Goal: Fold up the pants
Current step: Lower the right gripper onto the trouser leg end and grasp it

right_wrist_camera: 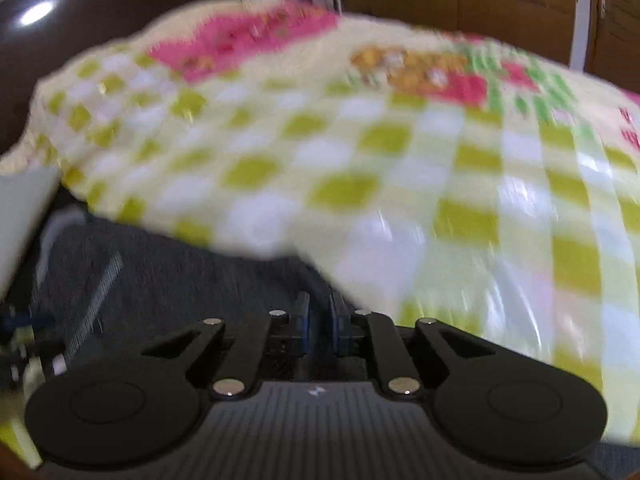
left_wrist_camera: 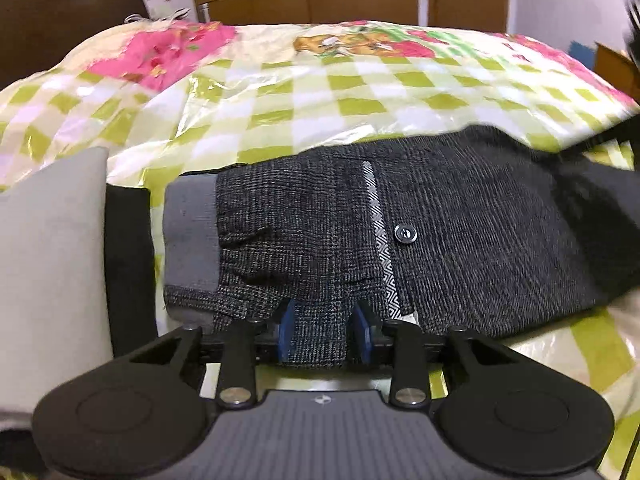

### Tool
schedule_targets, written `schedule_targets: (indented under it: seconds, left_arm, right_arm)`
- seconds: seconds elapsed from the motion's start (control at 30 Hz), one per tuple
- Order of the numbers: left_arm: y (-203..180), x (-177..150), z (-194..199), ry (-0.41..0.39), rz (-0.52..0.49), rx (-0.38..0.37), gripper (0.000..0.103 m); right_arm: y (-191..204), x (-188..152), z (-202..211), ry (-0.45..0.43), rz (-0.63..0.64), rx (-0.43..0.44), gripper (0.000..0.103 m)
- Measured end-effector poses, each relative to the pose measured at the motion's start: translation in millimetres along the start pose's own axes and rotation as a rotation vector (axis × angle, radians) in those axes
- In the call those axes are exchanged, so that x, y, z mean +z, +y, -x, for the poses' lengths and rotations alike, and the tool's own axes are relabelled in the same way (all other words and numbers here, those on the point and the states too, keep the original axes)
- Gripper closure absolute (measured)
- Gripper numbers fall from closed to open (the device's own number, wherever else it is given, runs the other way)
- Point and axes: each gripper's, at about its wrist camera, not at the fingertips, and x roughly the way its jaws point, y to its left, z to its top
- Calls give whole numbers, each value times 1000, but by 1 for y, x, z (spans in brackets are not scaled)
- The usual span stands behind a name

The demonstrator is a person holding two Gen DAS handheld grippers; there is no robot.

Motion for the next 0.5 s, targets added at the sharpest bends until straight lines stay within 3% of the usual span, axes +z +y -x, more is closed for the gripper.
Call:
schedule_targets:
  seconds: [0.07,0.2,0.33,0.5]
  left_arm:
    - [-7,5,4,-14,-17,8,58]
    - [-37,17,16,-52,-81,-32,58]
    - [-87,32,10,-59,-160,-129,57]
    - [-166,48,-3,-66,-286,-275,57]
  right_arm:
    - [-12,-12,4,-11,-44,-2,96]
    - [-41,-27,44,-102,-196,10,90]
    - [-83,-59,86,-146,-303,-49,90]
    - [-159,-128,157,-192,-550,-176,88]
